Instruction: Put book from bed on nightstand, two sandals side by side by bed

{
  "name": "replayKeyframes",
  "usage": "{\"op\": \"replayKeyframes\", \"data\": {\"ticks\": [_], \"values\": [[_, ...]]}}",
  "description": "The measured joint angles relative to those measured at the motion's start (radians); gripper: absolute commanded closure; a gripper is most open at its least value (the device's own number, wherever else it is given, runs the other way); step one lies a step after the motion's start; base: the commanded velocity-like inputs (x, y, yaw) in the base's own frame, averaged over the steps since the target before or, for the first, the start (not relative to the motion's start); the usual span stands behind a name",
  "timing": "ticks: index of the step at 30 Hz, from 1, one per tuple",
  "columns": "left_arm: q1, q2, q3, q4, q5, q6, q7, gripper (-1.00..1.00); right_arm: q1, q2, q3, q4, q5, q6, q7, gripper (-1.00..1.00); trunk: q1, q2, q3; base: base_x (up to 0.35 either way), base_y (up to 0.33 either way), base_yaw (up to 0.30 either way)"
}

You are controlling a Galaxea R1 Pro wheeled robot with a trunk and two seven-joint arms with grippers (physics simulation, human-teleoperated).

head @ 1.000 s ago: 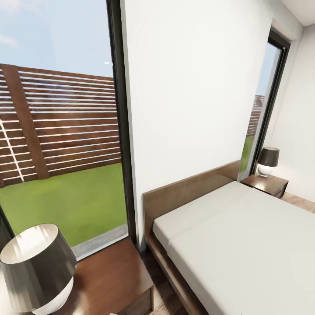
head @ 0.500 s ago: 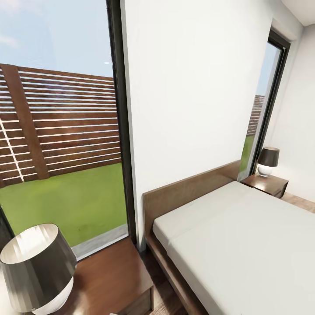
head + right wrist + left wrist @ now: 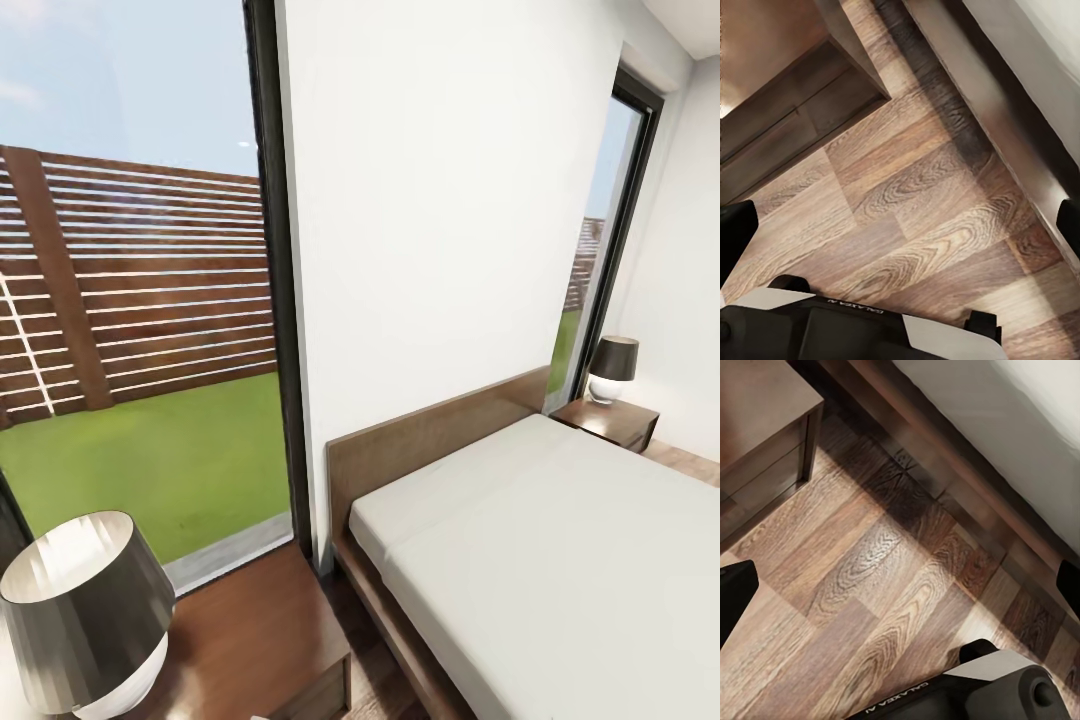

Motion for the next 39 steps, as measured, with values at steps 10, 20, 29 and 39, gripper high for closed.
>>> {"op": "replayKeyframes", "data": {"ticks": [10,20,29,39], "values": [[0.000,0.000,0.000,0.000,0.000,0.000,-0.001,-1.00,0.000,0.000,0.000,0.000,-0.001,0.000,0.003,-1.00,0.000,0.000,0.003,0.000,0.000,-0.099],[0.000,0.000,0.000,0.000,0.000,0.000,-0.001,-1.00,0.000,0.000,0.000,0.000,0.000,0.000,0.000,-1.00,0.000,0.000,0.010,0.000,0.000,-0.203],[0.000,0.000,0.000,0.001,0.000,0.000,-0.001,-1.00,0.000,0.000,0.000,0.000,0.000,0.000,-0.001,-1.00,0.000,0.000,0.017,0.000,0.000,-0.209],[0.000,0.000,0.000,0.000,0.000,0.000,0.000,-1.00,0.000,0.000,0.000,0.000,0.000,0.000,-0.001,-1.00,0.000,0.000,0.024,0.000,0.000,-0.209]]}}
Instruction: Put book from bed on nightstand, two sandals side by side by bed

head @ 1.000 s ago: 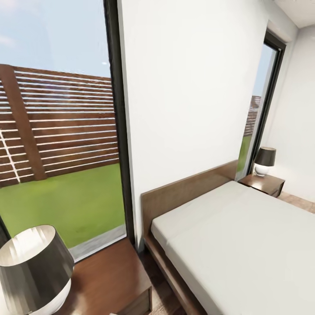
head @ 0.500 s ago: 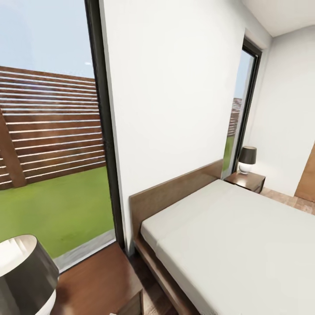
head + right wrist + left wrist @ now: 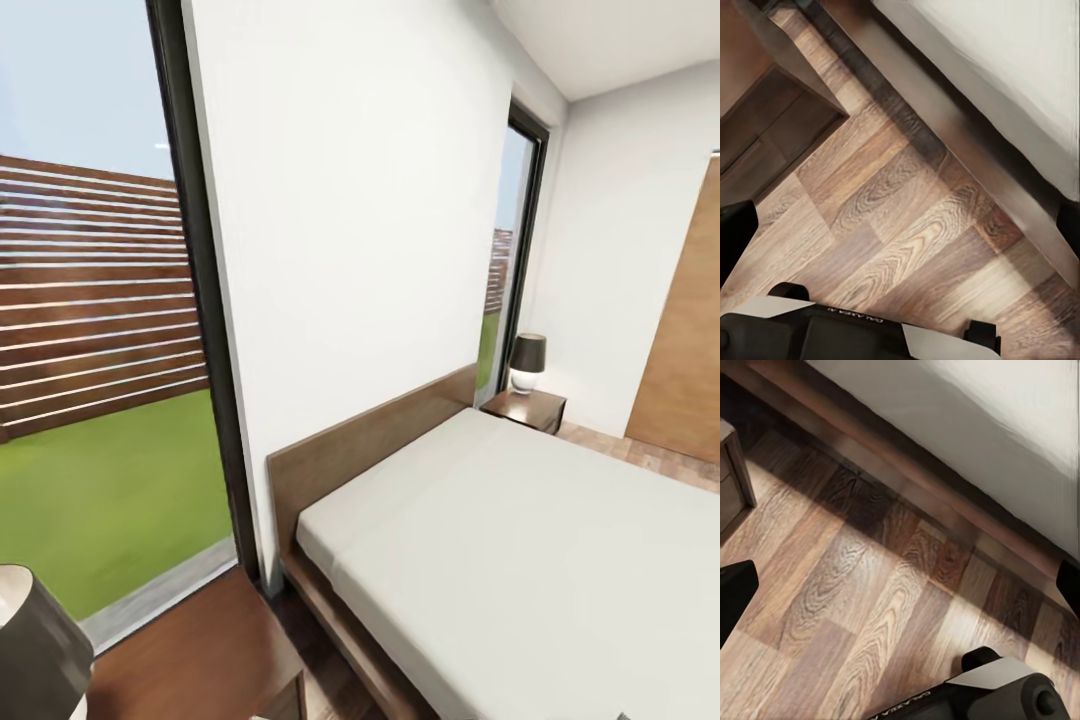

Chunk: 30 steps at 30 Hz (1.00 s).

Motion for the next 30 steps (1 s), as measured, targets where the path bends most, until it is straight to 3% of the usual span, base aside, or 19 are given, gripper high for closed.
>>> {"op": "replayKeyframes", "data": {"ticks": [30], "values": [[0.000,0.000,0.000,0.000,0.000,0.000,0.000,-1.00,0.000,0.000,0.000,0.000,0.000,0.000,0.001,-1.00,0.000,0.000,0.025,0.000,0.000,-0.227]]}}
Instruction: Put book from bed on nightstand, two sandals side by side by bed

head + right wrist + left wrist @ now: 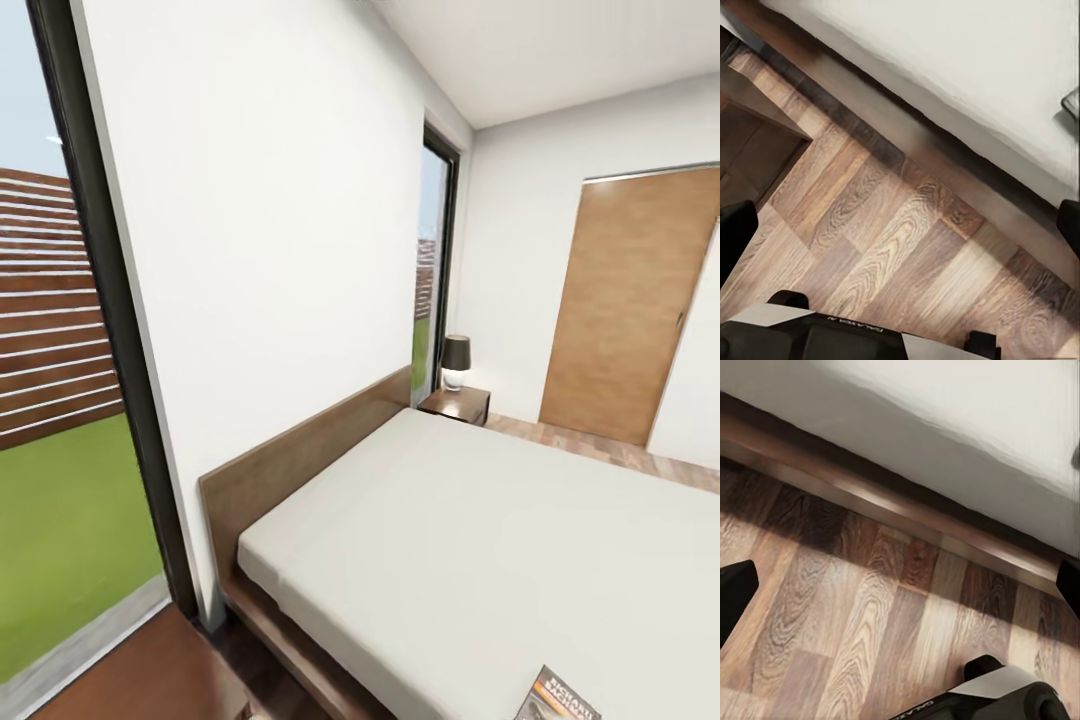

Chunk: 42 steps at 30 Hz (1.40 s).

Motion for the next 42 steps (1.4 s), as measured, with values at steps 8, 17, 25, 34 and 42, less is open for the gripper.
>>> {"op": "replayKeyframes", "data": {"ticks": [8,17,25,34,42], "values": [[0.000,0.000,0.001,0.000,0.000,0.000,0.000,-1.00,0.000,0.000,0.000,0.000,0.000,0.000,-0.001,-1.00,0.000,0.000,0.007,0.024,0.000,-0.223],[0.000,0.001,0.001,0.000,0.000,-0.001,0.000,-1.00,0.000,0.000,0.000,0.000,-0.001,0.000,-0.001,-1.00,0.000,0.000,0.014,0.107,0.000,-0.223],[0.000,0.001,0.001,0.001,0.000,-0.001,0.000,-1.00,0.000,0.000,0.000,0.000,-0.001,0.000,-0.001,-1.00,0.000,0.000,0.021,0.005,0.000,-0.223],[0.000,0.000,0.000,0.001,0.000,-0.001,0.000,-1.00,0.000,0.000,0.000,0.000,0.000,0.000,-0.004,-1.00,0.000,0.000,0.028,0.000,0.000,-0.223],[0.000,0.001,0.001,0.001,0.000,-0.001,0.000,-1.00,0.000,0.000,0.000,0.000,0.000,0.000,-0.004,-1.00,0.000,0.000,0.035,0.000,0.000,-0.223]]}}
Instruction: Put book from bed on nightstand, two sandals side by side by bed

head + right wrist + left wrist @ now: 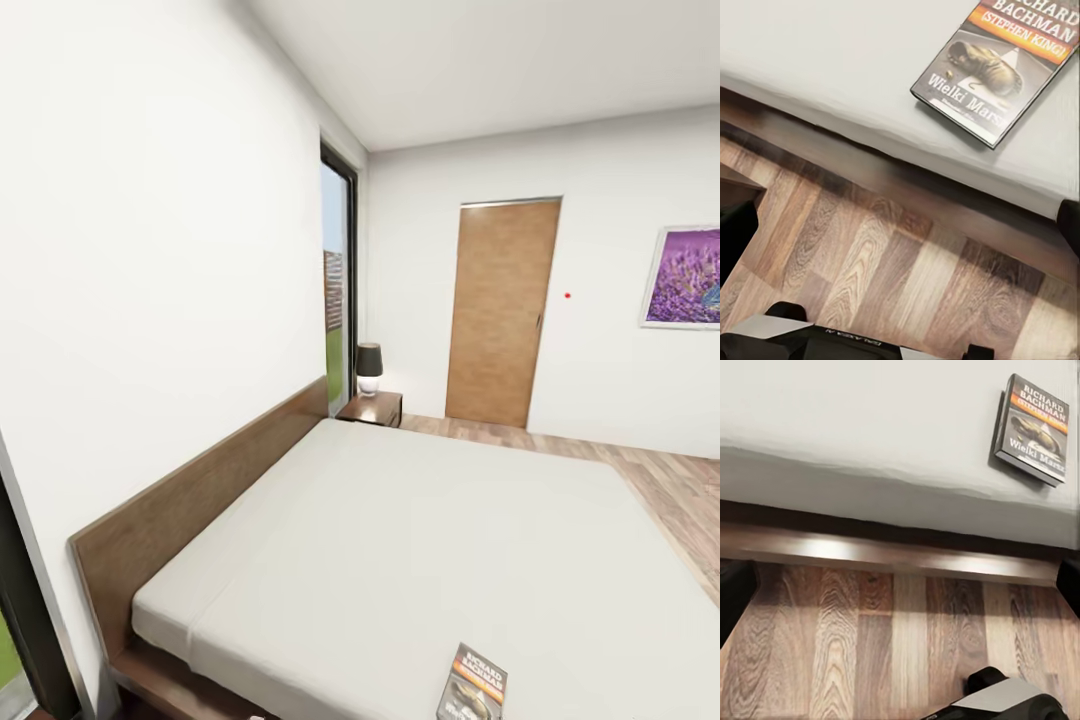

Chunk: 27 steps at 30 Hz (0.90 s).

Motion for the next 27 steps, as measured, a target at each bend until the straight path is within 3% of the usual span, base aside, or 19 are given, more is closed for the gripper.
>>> {"op": "replayKeyframes", "data": {"ticks": [14,27], "values": [[0.000,0.000,0.000,0.000,0.000,0.000,0.000,-1.00,0.000,0.000,0.000,0.000,0.000,0.000,0.001,-1.00,0.000,0.000,0.012,0.006,0.000,-0.223],[0.000,0.000,-0.001,0.000,0.000,0.000,0.001,-1.00,0.000,0.000,0.000,0.000,0.000,0.000,0.001,-1.00,0.000,0.000,0.023,0.151,0.000,-0.223]]}}
